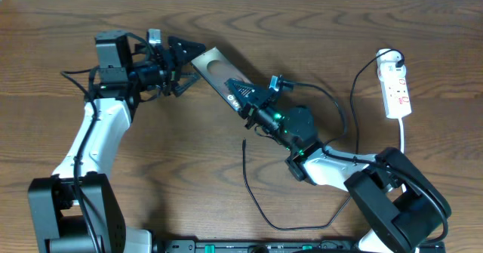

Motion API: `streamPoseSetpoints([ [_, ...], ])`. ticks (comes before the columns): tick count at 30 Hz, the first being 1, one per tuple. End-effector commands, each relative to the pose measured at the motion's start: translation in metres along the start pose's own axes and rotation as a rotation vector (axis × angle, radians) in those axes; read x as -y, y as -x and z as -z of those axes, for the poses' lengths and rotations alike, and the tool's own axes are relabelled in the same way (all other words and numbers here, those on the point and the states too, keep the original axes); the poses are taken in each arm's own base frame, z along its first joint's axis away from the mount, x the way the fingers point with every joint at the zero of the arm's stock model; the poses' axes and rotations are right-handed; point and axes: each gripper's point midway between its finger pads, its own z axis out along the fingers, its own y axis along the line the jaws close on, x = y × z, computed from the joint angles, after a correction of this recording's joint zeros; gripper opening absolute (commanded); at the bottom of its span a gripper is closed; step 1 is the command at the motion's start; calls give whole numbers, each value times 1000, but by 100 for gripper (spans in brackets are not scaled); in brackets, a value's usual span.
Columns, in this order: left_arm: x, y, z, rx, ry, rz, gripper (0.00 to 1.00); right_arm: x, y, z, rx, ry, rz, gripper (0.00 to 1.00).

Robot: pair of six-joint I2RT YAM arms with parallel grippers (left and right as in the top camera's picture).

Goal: Plug charger to phone and switch on socket
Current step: 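Move the left gripper to the phone's far end and grasp it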

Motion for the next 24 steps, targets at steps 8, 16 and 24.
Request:
streamPoseSetpoints([
  [8,25,7,-6,62,-64,0,92,-27,25,1,187,137,-98,2],
  [16,29,4,-12,61,-67,-23,92,-27,22,1,193,139,-88,1],
  [24,30,-9,-27,45,-52,-94,92,-24,11,-1,170,133,-90,1],
])
